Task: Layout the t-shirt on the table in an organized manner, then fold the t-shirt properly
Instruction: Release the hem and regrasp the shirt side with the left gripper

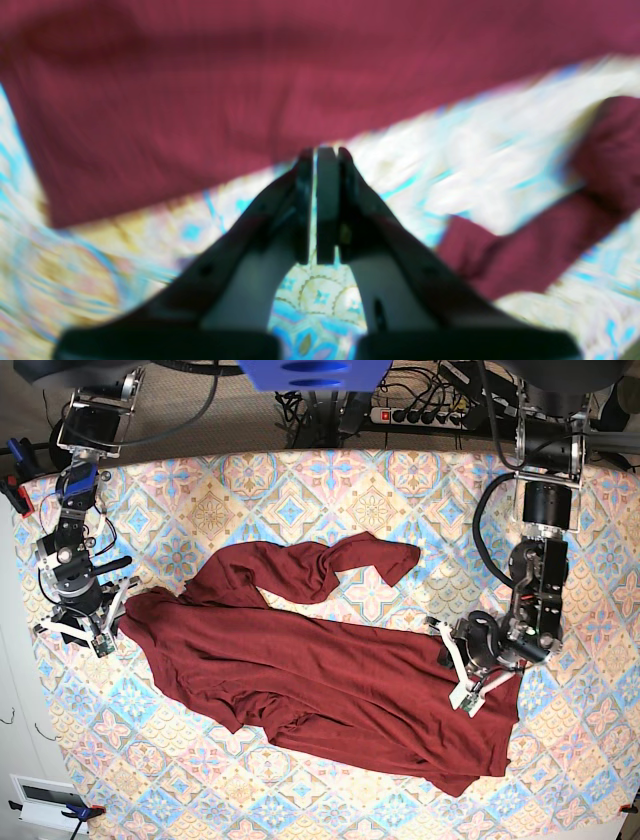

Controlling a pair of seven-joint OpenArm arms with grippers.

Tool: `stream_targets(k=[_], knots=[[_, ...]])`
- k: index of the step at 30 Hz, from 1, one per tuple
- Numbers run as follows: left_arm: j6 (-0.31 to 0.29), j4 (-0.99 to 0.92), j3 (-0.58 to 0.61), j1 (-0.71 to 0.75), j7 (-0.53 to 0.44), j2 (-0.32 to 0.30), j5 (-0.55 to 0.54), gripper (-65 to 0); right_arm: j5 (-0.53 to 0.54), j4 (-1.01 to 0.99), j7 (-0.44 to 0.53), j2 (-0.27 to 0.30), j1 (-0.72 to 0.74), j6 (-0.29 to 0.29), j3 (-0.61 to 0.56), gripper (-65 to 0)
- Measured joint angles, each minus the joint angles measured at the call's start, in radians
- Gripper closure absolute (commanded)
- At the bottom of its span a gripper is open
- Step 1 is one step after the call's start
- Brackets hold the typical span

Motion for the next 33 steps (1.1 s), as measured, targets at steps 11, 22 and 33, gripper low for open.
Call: stream_targets(k=[11, 22, 33], knots=[[0.167, -0.242, -0.228, -0.043, -0.138, -0.017, 0.196, -11.4, 0.005, 0.003, 0.004, 0.0, -0.003, 0.001, -0.004, -22.1], [0.297, -0.486, -0.271, -0.053, -0.347, -0.017, 0.267, -47.8, 0.004, 0.005, 0.003, 0.0, -0.001, 0.0, -0.004, -22.1], [0.294, -0.625, -0.27, -0.079, -0.428, 0.03, 0.268, -48.5, 0.005, 0.005, 0.004, -0.001, -0.003, 0.001, -0.005, -22.1]])
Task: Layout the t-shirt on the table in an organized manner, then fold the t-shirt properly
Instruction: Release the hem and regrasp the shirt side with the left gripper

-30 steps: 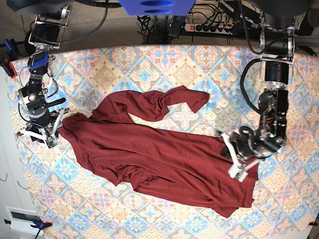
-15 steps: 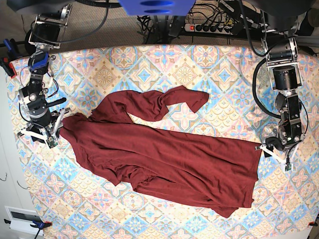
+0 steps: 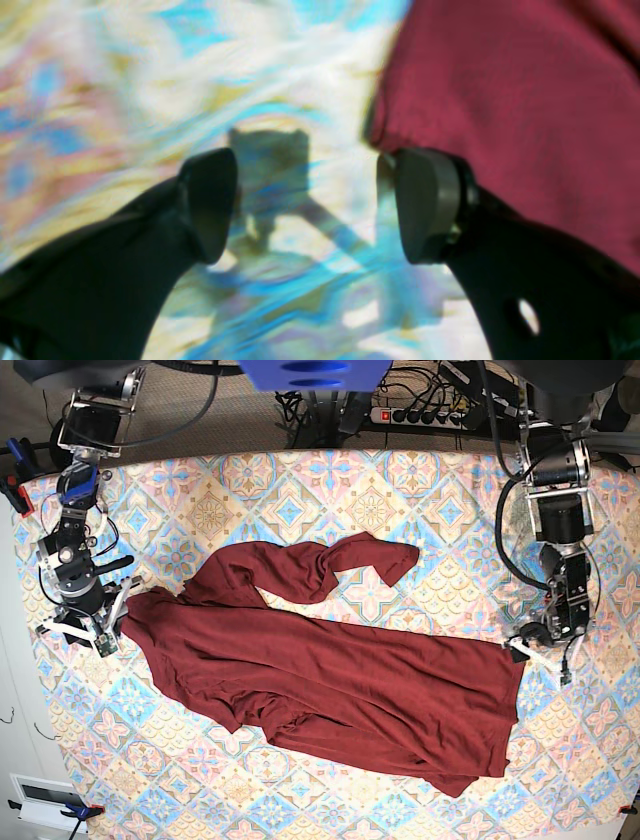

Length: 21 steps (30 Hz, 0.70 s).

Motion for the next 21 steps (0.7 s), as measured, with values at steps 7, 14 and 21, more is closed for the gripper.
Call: stream_targets(k=[7, 14, 21], knots=[[0.005, -0.051, 0.103, -0.043, -0.059, 0.032, -0.004, -48.5, 0.0, 0.0, 0.001, 0.0, 0.001, 0.0, 0.0, -22.1], [0.009, -0.05, 0.119, -0.048, -0.079, 0.095, 0.008, -38.8, 0.0, 0.0, 0.004, 0.0, 0.0, 0.0, 0.001, -22.1], [-0.13, -0.04, 0.116, -0.052, -0.04, 0.142, 0.007, 0.0, 0.0, 0.0, 0.0, 0.0, 0.0, 0.0, 0.001, -22.1]])
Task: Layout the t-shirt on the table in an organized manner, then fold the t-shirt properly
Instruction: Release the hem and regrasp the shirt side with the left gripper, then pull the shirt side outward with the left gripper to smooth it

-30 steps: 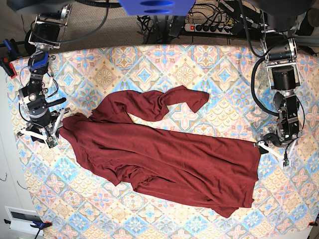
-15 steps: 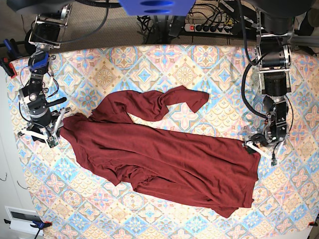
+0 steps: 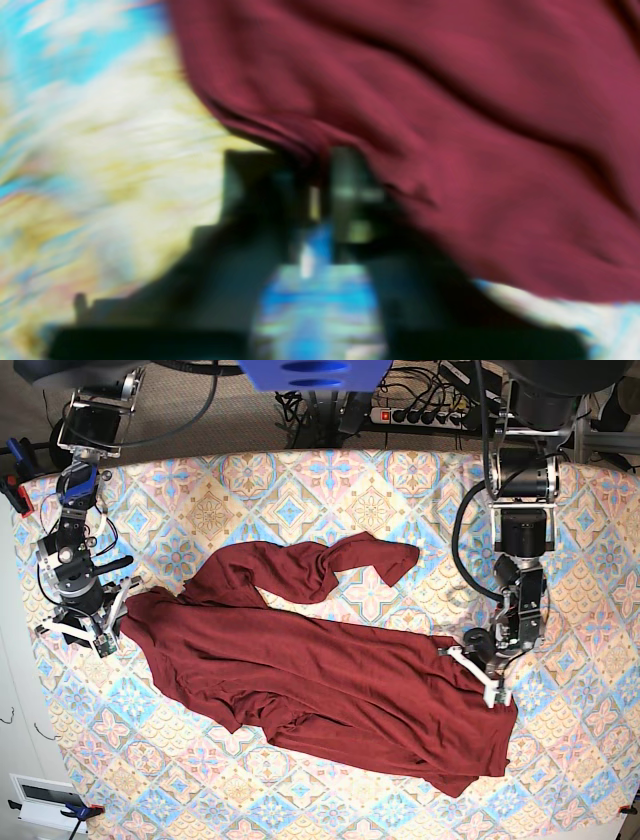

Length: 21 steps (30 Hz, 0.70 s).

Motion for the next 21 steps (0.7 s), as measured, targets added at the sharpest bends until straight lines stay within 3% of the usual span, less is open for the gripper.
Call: stream_targets(k=[3, 5, 7, 11, 15, 21], knots=[[-0.055, 0.099, 0.002, 0.009, 0.183, 0.007, -0.022, 0.0, -0.001, 0.0, -0.001, 0.0, 0.0, -0.001, 0.0, -22.1], [-0.081, 0.211, 0.0, 0.048, 0.223, 0.003, -0.06, 0.0, 0.0, 0.0, 0.001, 0.0, 0.001, 0.0, 0.001, -22.1], [-0.105, 0.35, 0.002, 0.091, 0.342, -0.012, -0.113, 0.0, 0.0, -0.002, 0.003, -0.001, 0.0, 0.0, 0.002, -22.1], [-0.104, 0.554, -0.001, 0.122, 0.499, -0.072, -0.239, 0.0, 0.0, -0.002, 0.001, 0.0, 0.002, 0.0, 0.001, -22.1], [-0.108, 0.605, 0.0, 0.122, 0.57, -0.14, -0.405, 0.0, 0.0, -0.002, 0.0, 0.0, 0.002, 0.0, 0.0, -22.1], [-0.108, 0.603, 0.001, 0.139, 0.628, -0.282, -0.53, 0.0, 0.0, -0.002, 0.001, 0.0, 0.002, 0.0, 0.0, -22.1]])
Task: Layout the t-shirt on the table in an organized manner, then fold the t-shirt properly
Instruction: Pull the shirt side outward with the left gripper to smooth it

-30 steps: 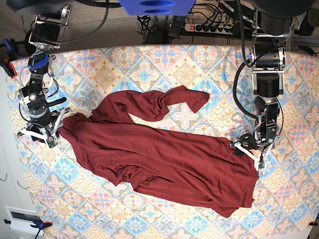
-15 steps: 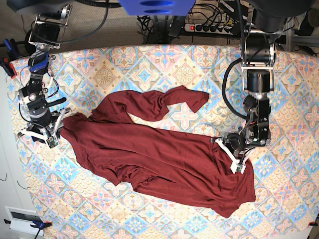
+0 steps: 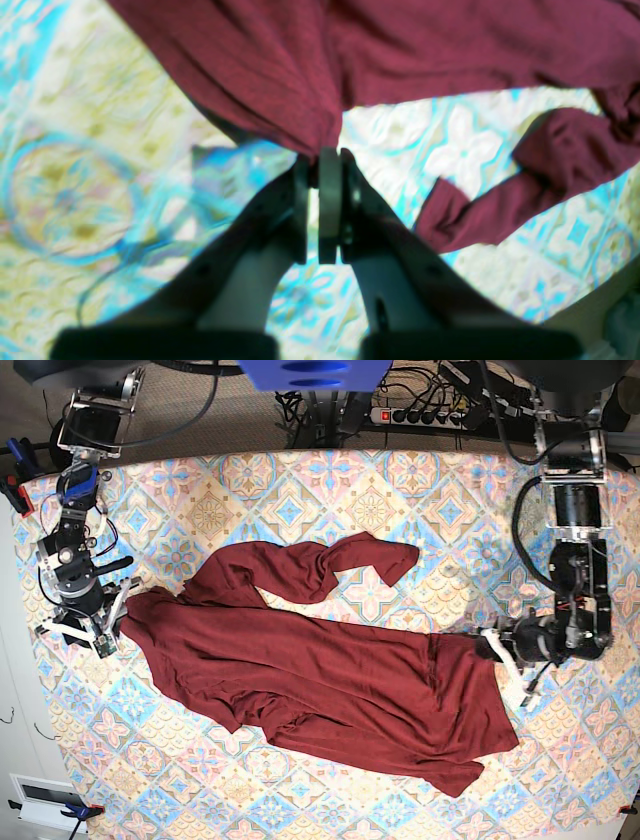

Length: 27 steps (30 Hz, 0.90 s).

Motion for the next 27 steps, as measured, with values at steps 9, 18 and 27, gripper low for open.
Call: stream_targets(k=[9, 18, 27], knots=[[0.001, -0.002, -0.27, -0.014, -0.012, -0.083, -0.058, 0.0, -0.001, 0.0, -0.001, 0.001, 0.0, -0.001, -0.016, -22.1], [0.101, -0.389, -0.236, -0.165, -0.225, 0.044, 0.193, -3.2, -0.007, 0.0, -0.002, -0.019, 0.0, -0.004, -0.042, -22.1], [0.174, -0.457, -0.132, -0.168, -0.379, 0.17, 0.445, -24.4, -0.004, 0.002, -0.004, -0.024, -0.003, -0.004, -0.042, -22.1]])
